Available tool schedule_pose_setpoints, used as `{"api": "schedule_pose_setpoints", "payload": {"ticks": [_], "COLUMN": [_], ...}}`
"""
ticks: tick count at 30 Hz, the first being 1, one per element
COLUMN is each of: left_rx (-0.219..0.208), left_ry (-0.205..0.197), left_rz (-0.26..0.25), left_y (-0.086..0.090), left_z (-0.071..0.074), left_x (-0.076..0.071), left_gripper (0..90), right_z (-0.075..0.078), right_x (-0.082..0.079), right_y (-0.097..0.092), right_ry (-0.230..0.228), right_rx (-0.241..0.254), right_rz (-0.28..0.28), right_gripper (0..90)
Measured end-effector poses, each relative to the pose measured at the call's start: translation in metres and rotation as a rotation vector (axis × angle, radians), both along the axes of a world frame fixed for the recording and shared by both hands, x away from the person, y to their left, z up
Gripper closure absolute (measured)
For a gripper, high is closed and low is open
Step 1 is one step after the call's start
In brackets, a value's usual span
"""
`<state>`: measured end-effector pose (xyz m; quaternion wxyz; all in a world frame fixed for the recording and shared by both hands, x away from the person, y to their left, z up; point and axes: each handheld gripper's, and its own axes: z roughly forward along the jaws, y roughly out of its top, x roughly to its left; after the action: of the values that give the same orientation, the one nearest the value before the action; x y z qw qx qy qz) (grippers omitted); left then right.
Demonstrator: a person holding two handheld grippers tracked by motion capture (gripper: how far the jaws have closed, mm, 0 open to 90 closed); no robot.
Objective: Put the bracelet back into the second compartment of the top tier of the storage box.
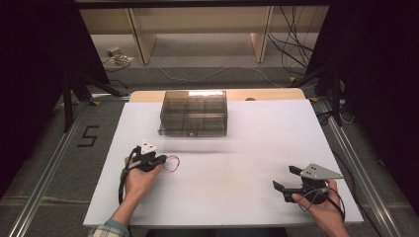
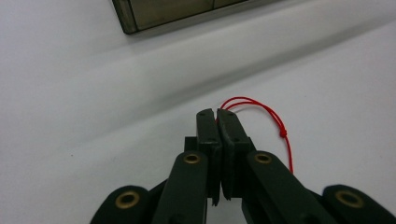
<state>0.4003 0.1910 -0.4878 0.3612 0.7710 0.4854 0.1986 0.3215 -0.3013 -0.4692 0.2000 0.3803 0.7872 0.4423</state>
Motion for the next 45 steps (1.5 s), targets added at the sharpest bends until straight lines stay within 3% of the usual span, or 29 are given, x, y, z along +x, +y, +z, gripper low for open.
{"api": "schedule_pose_setpoints", "payload": {"ticks": [15, 45], "left_rx": [-0.007, -0.025], "left_ry": [-0.074, -0.142], "left_rz": [-0.019, -0.032], "left_y": [-0.002, -0.002], "left_z": [0.012, 0.03], "left_x": [-0.005, -0.01], "left_gripper": [88.6, 89.7], "right_z": [0.0, 0.001], "right_x": [0.0, 0.0], "right_y": [0.0, 0.0], "right_ry": [-0.001, -0.005], "right_rx": [0.002, 0.004], "right_rz": [-0.002, 0.001], "right_gripper": [17.5, 17.4]}}
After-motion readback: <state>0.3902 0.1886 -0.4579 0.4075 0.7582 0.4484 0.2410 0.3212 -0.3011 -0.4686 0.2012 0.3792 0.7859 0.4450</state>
